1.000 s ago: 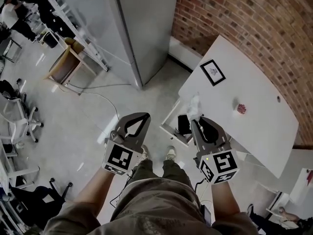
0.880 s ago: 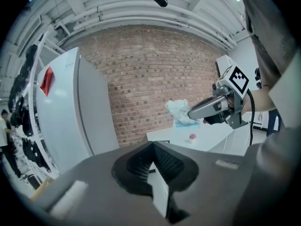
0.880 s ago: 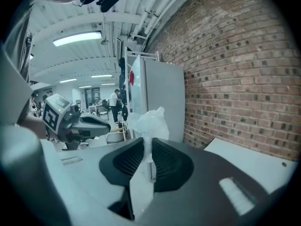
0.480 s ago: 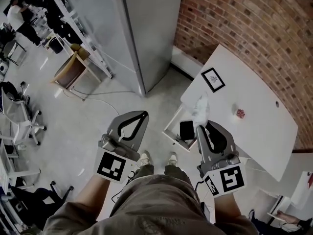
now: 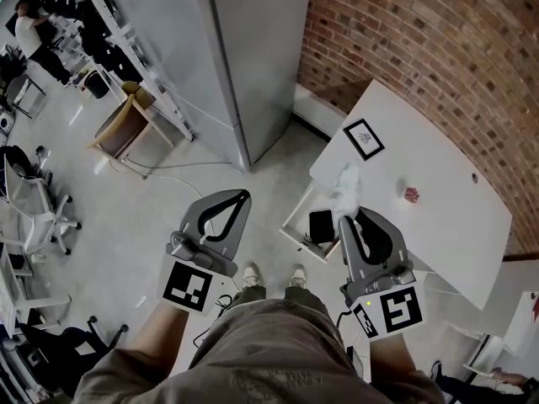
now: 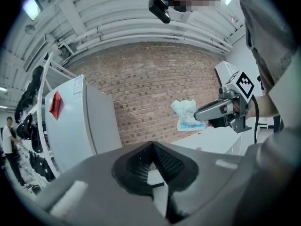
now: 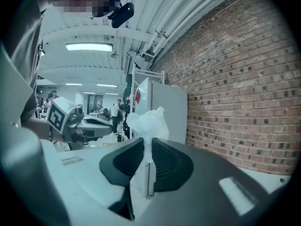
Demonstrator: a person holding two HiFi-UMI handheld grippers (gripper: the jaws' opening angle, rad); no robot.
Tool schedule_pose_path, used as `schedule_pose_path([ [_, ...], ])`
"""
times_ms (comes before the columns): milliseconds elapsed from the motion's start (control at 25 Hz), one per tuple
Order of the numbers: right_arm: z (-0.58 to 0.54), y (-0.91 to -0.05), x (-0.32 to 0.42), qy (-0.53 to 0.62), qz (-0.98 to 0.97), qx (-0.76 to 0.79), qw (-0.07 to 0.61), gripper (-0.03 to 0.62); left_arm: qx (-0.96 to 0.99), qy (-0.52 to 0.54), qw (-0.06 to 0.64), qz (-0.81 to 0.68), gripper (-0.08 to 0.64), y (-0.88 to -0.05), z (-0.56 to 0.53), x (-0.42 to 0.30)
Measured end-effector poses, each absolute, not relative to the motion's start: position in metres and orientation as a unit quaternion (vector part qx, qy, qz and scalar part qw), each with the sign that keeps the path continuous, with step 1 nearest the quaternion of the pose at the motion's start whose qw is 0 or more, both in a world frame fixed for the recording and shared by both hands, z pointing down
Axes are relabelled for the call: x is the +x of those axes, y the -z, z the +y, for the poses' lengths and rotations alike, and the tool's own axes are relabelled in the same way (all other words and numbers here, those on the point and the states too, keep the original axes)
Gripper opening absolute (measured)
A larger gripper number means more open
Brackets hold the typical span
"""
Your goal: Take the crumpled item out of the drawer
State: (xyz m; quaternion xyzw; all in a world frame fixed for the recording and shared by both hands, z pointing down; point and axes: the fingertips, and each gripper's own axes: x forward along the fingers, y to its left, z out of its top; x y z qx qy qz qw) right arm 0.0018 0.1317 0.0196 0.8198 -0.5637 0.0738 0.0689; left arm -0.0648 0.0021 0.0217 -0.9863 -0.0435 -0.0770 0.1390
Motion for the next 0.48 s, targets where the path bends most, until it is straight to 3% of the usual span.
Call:
schedule_pose_path([
  [480,0.1392,-0.0165,-0.0038,-0.077,-0.562,0.822,0.053,0.083,-0.987,0.075,0.136,-0.046,0.001,-0.0219,0.0125,-0.0711],
])
